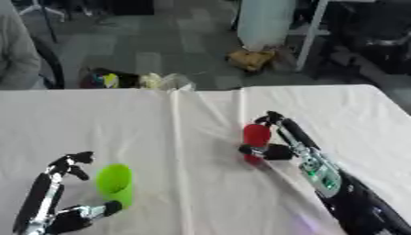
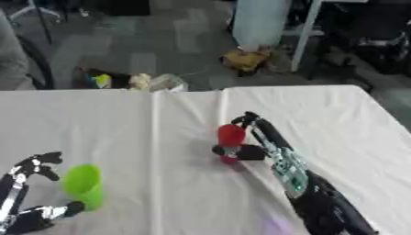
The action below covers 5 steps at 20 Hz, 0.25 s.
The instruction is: Pour the contents of one cup into another cup.
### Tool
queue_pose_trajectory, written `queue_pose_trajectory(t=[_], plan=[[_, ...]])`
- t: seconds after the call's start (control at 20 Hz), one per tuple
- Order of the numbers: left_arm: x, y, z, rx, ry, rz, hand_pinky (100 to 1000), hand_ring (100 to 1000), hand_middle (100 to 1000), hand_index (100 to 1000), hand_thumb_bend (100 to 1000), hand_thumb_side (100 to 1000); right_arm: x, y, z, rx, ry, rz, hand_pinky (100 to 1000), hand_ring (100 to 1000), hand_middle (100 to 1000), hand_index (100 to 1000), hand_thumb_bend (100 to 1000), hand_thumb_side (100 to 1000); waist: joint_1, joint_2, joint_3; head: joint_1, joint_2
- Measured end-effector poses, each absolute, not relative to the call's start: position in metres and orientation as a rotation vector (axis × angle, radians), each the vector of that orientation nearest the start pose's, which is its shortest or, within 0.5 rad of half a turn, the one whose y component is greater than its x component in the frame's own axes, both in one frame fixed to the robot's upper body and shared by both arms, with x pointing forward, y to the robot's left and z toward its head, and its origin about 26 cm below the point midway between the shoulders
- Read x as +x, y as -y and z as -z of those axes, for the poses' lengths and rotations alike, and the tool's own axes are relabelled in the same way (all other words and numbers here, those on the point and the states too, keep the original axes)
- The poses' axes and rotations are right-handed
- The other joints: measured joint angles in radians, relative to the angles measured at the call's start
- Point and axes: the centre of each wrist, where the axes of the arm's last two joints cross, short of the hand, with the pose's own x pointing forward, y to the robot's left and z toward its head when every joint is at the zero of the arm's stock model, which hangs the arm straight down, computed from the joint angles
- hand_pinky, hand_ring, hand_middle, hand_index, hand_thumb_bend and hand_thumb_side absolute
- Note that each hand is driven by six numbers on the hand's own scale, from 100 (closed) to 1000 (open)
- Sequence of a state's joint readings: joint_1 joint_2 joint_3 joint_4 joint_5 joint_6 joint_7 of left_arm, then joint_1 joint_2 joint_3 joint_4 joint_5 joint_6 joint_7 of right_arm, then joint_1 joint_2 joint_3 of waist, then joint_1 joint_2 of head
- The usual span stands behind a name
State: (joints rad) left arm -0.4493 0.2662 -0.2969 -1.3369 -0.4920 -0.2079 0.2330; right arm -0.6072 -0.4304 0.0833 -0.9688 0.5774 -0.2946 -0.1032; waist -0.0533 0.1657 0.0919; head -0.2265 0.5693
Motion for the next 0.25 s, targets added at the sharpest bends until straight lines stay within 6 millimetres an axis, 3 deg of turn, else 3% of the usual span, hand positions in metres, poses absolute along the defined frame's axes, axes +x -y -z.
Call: queue_pose_trajectory(t=[0.25], plan=[[0.376, -0.208, -0.061, 0.506, 2.017, 0.766, 764, 531, 669, 831, 1000, 658, 0.411, 0.346, -0.091, -0.779, 1.812, -0.885, 889, 1000, 484, 771, 850, 718, -0.006, -0.002, -0.012, 0.007, -0.001]])
